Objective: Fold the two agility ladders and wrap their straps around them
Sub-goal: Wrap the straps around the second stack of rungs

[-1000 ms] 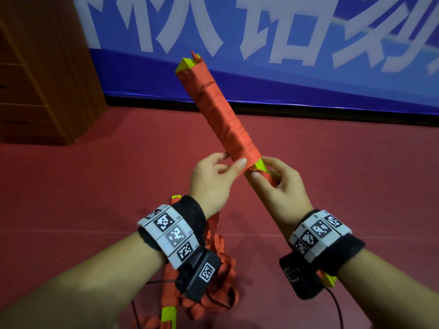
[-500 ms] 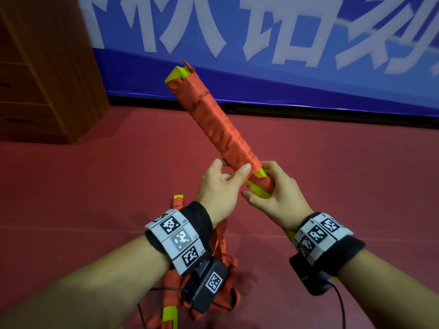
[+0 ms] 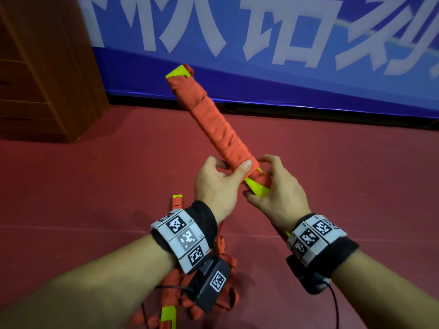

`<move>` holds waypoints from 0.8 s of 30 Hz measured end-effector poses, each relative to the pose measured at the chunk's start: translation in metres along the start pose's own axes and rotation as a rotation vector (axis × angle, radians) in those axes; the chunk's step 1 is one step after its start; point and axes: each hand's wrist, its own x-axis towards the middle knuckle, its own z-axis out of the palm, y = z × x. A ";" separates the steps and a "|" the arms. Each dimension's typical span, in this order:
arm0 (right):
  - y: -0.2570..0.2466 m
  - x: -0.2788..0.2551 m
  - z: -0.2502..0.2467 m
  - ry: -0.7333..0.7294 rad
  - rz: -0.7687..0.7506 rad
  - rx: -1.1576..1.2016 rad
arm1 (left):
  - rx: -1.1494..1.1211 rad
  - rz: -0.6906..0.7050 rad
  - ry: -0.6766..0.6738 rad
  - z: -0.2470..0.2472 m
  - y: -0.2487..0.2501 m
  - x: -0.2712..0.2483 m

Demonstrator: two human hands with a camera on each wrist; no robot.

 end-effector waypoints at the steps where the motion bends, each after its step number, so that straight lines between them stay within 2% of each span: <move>1: 0.000 -0.001 0.000 0.021 0.006 -0.008 | 0.005 -0.003 0.014 0.000 0.001 0.000; 5: -0.002 -0.003 -0.004 0.081 -0.006 -0.052 | -0.005 -0.019 0.027 0.000 0.003 0.000; 15: -0.013 -0.001 -0.008 0.205 -0.155 -0.199 | -0.047 -0.032 0.044 -0.004 0.012 0.003; 20: -0.012 -0.002 -0.006 0.304 -0.150 -0.216 | -0.062 -0.008 0.021 -0.006 0.018 -0.001; 24: -0.015 0.000 -0.009 0.345 -0.150 -0.234 | -0.080 0.008 0.066 -0.006 0.022 -0.002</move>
